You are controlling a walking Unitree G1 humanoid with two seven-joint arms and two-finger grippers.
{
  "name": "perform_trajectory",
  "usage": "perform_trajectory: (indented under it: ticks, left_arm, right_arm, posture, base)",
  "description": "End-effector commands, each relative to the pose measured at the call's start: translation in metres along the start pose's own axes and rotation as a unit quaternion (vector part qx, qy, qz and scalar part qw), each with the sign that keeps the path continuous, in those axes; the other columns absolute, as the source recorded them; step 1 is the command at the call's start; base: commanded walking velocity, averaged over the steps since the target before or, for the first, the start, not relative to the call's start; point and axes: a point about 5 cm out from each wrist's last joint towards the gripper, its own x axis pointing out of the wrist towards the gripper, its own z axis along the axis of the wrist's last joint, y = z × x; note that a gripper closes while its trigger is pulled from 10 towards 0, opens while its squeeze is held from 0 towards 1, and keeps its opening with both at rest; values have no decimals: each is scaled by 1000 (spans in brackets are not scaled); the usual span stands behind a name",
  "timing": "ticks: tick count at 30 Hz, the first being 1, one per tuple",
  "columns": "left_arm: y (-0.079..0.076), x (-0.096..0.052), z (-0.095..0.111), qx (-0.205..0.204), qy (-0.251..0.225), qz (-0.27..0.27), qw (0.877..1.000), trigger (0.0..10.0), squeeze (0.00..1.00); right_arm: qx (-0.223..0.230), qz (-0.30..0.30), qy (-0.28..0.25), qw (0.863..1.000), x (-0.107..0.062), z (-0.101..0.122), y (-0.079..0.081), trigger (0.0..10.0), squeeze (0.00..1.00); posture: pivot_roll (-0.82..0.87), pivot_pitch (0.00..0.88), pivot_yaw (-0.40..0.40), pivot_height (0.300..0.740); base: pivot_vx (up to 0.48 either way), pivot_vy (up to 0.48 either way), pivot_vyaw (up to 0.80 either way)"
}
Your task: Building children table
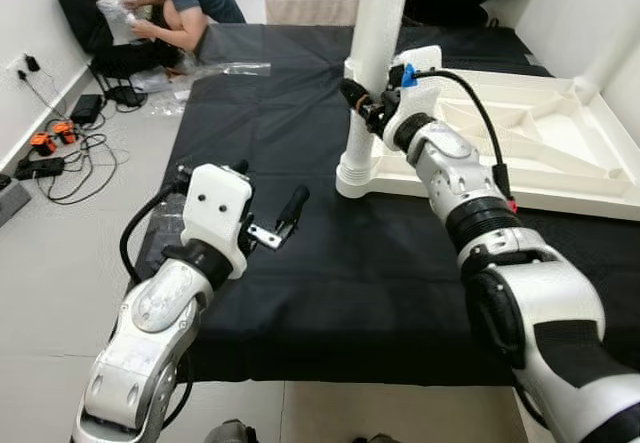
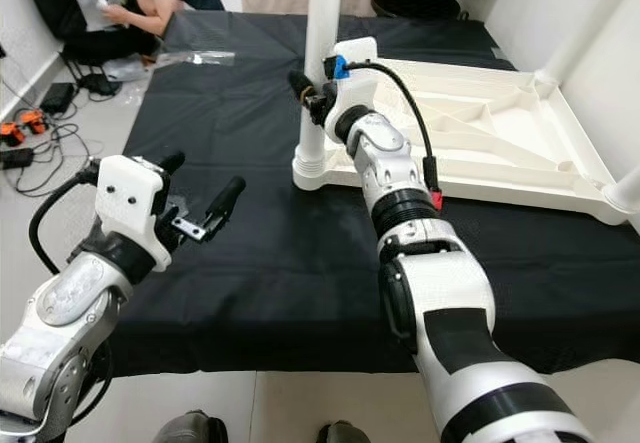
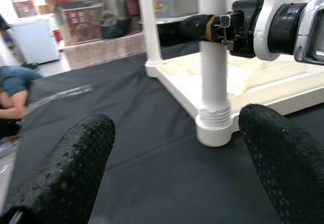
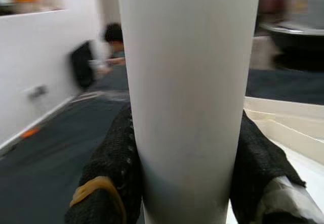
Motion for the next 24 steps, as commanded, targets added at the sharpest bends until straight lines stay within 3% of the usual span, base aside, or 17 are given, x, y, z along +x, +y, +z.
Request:
perform_trajectory:
  ticks: [1, 3, 4, 7, 15, 16, 17, 18, 20, 21, 24]
  left_arm:
    - [1, 0, 0, 8, 1, -1, 1000, 10000, 0]
    - [2, 0, 0, 8, -1, 2, 1000, 10000, 0]
    - [2, 0, 0, 8, -1, 2, 1000, 10000, 0]
    - [2, -1, 1, 8, -3, 5, 1000, 10000, 0]
    - [1, -1, 2, 8, -4, 4, 1000, 10000, 0]
    - [1, -1, 1, 8, -3, 4, 1000, 10000, 0]
    - [1, -1, 1, 8, -3, 4, 1000, 10000, 0]
    - [1, -1, 1, 8, -3, 4, 1000, 10000, 0]
    - [1, -1, 1, 8, -3, 4, 1000, 10000, 0]
    - [1, 0, 0, 7, -3, 2, 1000, 10000, 0]
    - [1, 0, 0, 7, -3, 2, 1000, 10000, 0]
  right_arm:
    - [1, -110, 69, 991, -11, -32, -29, 0, 0]
    - [-5, -201, 65, 977, -16, -30, -26, 0, 0]
    - [-5, -201, 65, 977, -16, -30, -26, 0, 0]
    - [7, -300, 76, 951, -27, -31, -12, 0, 0]
    - [35, -321, 86, 942, -30, -29, 7, 0, 0]
    - [41, -303, 85, 948, -27, -26, 14, 7922, 0]
    - [44, -268, 71, 960, -24, -21, 20, 10000, 0]
    - [45, -243, 58, 967, -24, -17, 23, 10000, 0]
    - [45, -243, 58, 967, -24, -17, 23, 10000, 0]
    - [42, -227, 45, 972, -25, -14, 20, 10000, 1000]
    - [36, -224, 41, 973, -26, -14, 19, 10000, 1000]
  posture:
    - [69, 138, -67, 740]
    - [73, 139, -68, 740]
    - [73, 139, -68, 740]
    - [76, 139, -69, 740]
    - [78, 140, -71, 740]
    - [78, 140, -71, 740]
    - [78, 140, -73, 740]
    - [74, 136, -71, 740]
    - [74, 136, -71, 740]
    - [73, 133, -68, 740]
    - [73, 133, -68, 740]
  base:
    - [0, 0, 0]
    - [0, 0, 0]
    - [0, 0, 0]
    - [0, 0, 0]
    - [0, 0, 0]
    - [0, 0, 0]
    - [0, 0, 0]
    - [0, 0, 0]
    - [0, 0, 0]
    - [0, 0, 0]
    - [0, 0, 0]
